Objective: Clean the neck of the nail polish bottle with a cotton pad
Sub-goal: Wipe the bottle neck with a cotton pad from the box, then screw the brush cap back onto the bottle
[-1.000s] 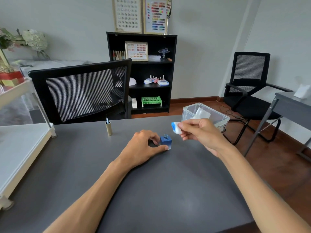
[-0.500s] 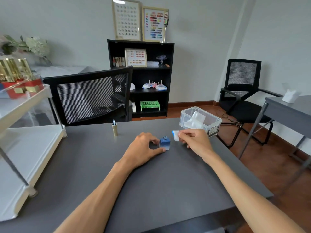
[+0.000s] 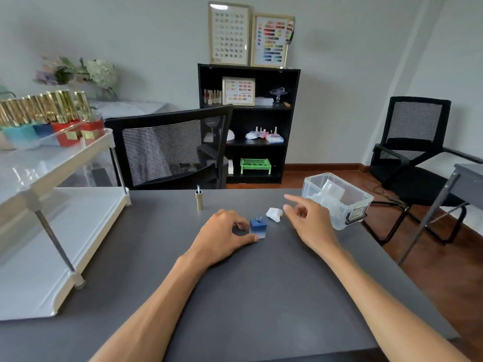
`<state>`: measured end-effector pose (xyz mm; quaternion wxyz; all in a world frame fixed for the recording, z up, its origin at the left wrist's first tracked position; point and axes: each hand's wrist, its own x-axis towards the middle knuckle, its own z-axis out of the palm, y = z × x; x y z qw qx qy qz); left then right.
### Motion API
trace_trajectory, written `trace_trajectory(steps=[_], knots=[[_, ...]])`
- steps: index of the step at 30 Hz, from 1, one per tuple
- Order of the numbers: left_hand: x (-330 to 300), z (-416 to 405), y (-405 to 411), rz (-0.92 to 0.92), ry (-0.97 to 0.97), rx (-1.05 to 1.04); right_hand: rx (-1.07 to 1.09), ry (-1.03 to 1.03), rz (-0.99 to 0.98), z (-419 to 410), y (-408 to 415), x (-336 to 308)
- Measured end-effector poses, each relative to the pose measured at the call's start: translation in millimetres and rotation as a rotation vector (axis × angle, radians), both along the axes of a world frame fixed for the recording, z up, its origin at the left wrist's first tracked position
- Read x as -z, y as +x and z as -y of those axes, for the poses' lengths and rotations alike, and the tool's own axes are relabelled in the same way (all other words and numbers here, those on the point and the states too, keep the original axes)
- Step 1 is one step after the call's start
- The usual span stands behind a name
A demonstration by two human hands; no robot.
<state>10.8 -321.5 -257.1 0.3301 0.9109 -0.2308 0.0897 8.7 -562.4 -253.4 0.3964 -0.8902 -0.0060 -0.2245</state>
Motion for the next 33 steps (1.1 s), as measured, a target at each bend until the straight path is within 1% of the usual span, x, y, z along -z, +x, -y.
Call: trace_trajectory(steps=[2, 4, 7, 10, 15, 18, 21, 24, 26, 29, 31, 33], knots=[[-1.3, -2.2, 0.0, -0.01, 0.009, -0.01, -0.046, -0.007, 0.097, -5.2, -7.4, -3.7], [-2.2, -3.3, 1.2, -0.016, 0.015, -0.008, -0.157, 0.009, 0.116, -13.3, -16.1, -6.9], [-2.6, -5.7, 2.5, -0.013, 0.019, -0.01, -0.314, 0.047, 0.0, -29.6, -24.1, -5.1], [-0.7, -8.7, 4.6, -0.015, 0.018, -0.008, -0.345, 0.023, -0.108, -44.2, -19.4, 2.0], [-5.6, -17.9, 6.8, -0.049, 0.004, 0.039, -0.362, -0.066, -0.099, -50.8, -4.2, 1.2], [-17.9, -36.6, 10.8, -0.098, -0.02, 0.036, -0.412, -0.076, -0.142, -52.4, 3.5, -2.6], [-26.3, -64.7, 16.5, -0.041, -0.177, -0.078, -0.444, -0.077, -0.171, -61.4, 13.1, -7.0], [-24.1, -86.3, 24.1, 0.061, -0.318, -0.303, -0.466, -0.095, -0.149, -74.4, 19.4, -7.0], [-17.3, -89.8, 30.2, 0.021, -0.376, -0.414, -0.46, -0.105, -0.117, -78.0, 20.5, -5.9], [-4.8, -82.6, 39.6, -0.103, -0.363, -0.476, -0.488, -0.095, -0.115, -77.0, 19.5, -5.2], [-1.5, -75.6, 45.4, -0.088, -0.281, -0.503, -0.512, -0.081, -0.126, -75.4, 18.4, -4.7], [-3.8, -68.6, 47.5, -0.045, -0.25, -0.5, -0.522, -0.085, -0.129, -74.4, 17.7, -5.0]])
